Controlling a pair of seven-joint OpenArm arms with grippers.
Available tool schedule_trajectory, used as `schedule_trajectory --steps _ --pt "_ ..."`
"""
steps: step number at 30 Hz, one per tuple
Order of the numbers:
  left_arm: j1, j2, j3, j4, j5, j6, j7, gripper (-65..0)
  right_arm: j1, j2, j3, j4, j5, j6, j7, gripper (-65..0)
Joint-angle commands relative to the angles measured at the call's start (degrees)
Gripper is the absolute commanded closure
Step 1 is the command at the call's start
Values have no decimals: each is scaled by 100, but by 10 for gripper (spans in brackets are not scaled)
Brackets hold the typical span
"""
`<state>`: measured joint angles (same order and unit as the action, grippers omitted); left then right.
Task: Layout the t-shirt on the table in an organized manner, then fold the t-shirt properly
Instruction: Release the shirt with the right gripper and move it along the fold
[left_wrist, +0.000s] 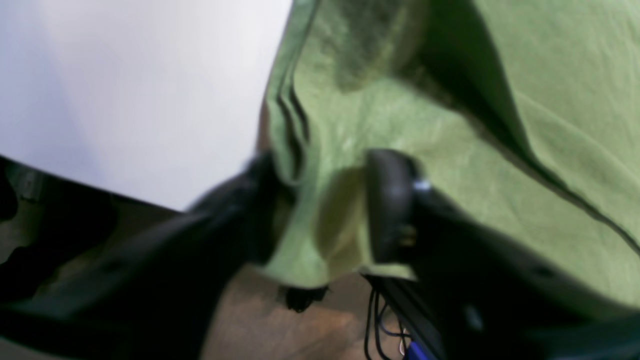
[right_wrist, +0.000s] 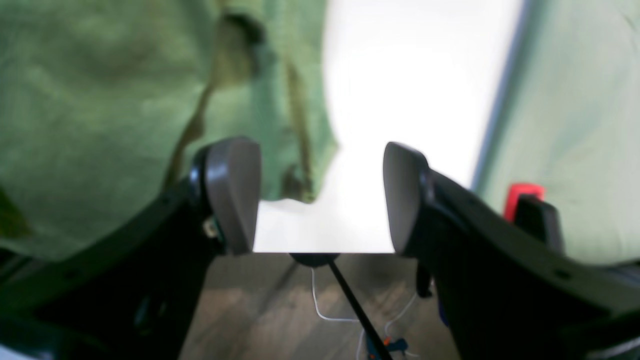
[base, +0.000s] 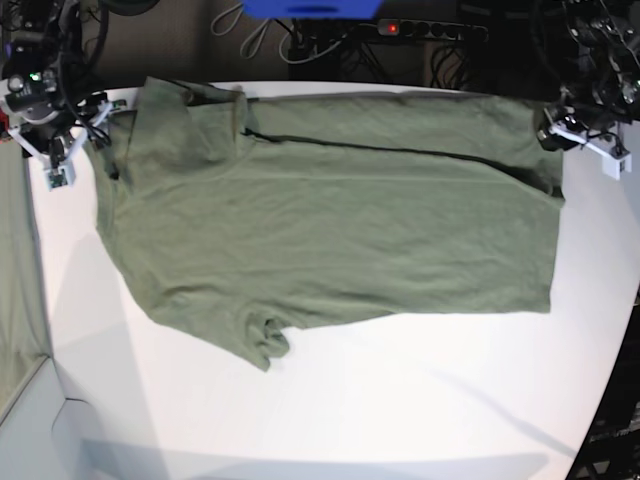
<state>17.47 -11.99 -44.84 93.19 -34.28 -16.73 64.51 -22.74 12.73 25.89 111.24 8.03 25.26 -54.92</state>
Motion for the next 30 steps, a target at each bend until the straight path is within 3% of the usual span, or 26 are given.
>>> schedule_trajectory --steps 1,3,6,16,30 --pt "6 -71 -30 136 -66 -28 -47 -336 2 59 106 142 45 -7 98 -392" --pt "6 -71 -30 136 -66 -28 -47 -375 -121 50 176 195 45 -7 98 -392" --pt "6 -71 -39 127 -66 -28 -47 -381 -403 -64 106 274 63 2 98 -390" --pt "-108 -71 -39 83 -75 -28 -47 -381 -816 -864 -404 283 54 2 450 -389" --pt "-178 -71 -39 75 -66 -28 -47 -381 -807 -900 -545 -52 45 2 494 -389"
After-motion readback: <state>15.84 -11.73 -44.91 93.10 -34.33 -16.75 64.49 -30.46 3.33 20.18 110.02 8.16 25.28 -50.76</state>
